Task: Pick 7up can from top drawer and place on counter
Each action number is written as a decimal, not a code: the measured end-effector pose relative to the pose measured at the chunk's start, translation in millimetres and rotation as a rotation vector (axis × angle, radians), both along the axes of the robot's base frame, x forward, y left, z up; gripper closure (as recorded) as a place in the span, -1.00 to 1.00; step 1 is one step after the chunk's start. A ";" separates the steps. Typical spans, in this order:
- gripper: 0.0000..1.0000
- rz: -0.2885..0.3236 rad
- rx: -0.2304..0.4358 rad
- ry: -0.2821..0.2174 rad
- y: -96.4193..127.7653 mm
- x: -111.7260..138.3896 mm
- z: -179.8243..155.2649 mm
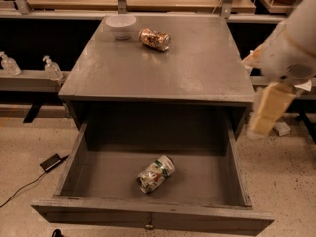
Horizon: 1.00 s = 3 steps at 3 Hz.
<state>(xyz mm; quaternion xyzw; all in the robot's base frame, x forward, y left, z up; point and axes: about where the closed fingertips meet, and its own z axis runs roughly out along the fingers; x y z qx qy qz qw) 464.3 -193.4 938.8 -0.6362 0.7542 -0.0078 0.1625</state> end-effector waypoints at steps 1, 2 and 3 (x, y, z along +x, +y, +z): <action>-1.00 0.142 -0.046 0.064 48.2 32.1 -92.9; -1.00 0.327 -0.127 0.072 88.6 27.9 -162.5; -1.00 0.327 -0.127 0.072 88.6 27.9 -162.5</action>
Offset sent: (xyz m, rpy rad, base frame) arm 0.0301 0.1396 -0.2495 -0.2145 0.0896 0.5578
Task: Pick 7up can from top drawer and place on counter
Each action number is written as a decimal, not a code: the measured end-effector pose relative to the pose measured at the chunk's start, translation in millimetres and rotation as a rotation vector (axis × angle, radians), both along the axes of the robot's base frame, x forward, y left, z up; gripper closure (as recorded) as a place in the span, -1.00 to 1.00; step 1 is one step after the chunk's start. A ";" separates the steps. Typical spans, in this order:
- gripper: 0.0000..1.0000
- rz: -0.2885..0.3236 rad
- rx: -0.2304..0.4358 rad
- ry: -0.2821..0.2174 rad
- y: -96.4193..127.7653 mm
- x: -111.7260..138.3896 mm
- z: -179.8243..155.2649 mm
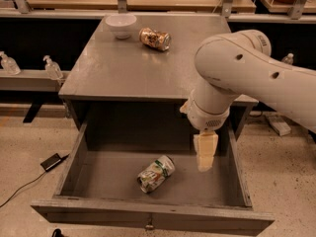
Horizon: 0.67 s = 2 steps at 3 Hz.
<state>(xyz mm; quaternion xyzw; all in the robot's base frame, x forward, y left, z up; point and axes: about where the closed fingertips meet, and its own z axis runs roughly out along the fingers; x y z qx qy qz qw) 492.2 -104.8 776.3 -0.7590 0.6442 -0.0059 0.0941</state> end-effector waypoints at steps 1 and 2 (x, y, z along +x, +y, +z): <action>-1.00 0.138 -0.036 0.056 20.3 -3.8 -45.1; -1.00 0.375 -0.112 0.114 49.6 -9.1 -128.2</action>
Offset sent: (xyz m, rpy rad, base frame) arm -0.0097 0.0667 -0.2047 -0.2145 0.1538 0.5745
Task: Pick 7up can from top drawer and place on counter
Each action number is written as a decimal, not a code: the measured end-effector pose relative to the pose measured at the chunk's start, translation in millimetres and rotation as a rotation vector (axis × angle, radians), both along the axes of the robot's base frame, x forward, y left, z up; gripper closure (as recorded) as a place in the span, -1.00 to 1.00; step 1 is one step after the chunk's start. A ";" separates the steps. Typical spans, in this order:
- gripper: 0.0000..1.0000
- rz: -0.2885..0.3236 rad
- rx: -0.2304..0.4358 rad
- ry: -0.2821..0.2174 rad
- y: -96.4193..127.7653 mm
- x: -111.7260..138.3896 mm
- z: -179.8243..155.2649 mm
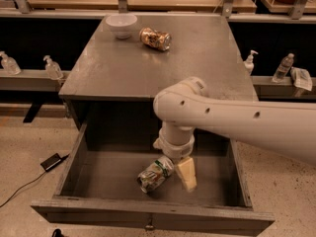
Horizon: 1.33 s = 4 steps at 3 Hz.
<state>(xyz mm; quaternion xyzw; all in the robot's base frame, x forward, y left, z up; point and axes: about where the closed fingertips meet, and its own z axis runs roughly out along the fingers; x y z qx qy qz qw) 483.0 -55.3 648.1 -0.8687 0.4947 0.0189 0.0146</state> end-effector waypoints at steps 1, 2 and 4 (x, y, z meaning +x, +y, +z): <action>-1.00 0.114 -0.001 0.010 14.3 -1.7 -35.0; -1.00 0.207 0.058 -0.018 33.5 -5.2 -46.7; -0.10 0.226 0.070 -0.025 37.0 -5.8 -48.9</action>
Offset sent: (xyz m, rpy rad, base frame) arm -0.0087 0.0606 -0.0557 0.1508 -0.0659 0.3212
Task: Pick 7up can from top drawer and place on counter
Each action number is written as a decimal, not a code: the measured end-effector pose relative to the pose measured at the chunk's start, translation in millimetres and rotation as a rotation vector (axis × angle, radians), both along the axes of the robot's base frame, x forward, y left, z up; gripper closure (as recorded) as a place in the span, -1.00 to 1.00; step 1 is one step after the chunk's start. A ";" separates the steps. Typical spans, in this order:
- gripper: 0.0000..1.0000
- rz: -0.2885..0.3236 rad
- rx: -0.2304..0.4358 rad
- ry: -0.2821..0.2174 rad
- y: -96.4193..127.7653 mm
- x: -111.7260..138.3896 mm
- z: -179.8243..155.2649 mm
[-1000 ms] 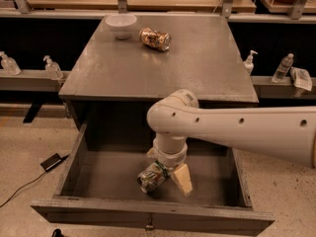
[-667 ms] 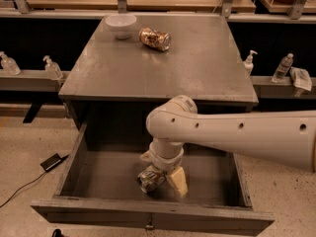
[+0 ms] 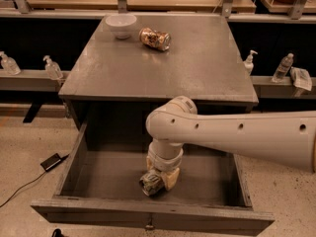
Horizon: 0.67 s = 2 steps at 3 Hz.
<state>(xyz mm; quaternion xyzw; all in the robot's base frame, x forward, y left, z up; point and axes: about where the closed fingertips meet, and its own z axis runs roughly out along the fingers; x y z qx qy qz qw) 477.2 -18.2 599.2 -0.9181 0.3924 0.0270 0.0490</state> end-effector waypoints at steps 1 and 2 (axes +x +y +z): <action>0.36 0.000 -0.001 0.001 -0.4 -0.6 -0.7; 0.95 0.022 0.011 0.001 7.9 1.0 36.6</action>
Offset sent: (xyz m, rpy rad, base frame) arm 0.0041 0.0186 0.0806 0.0252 0.0045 0.0677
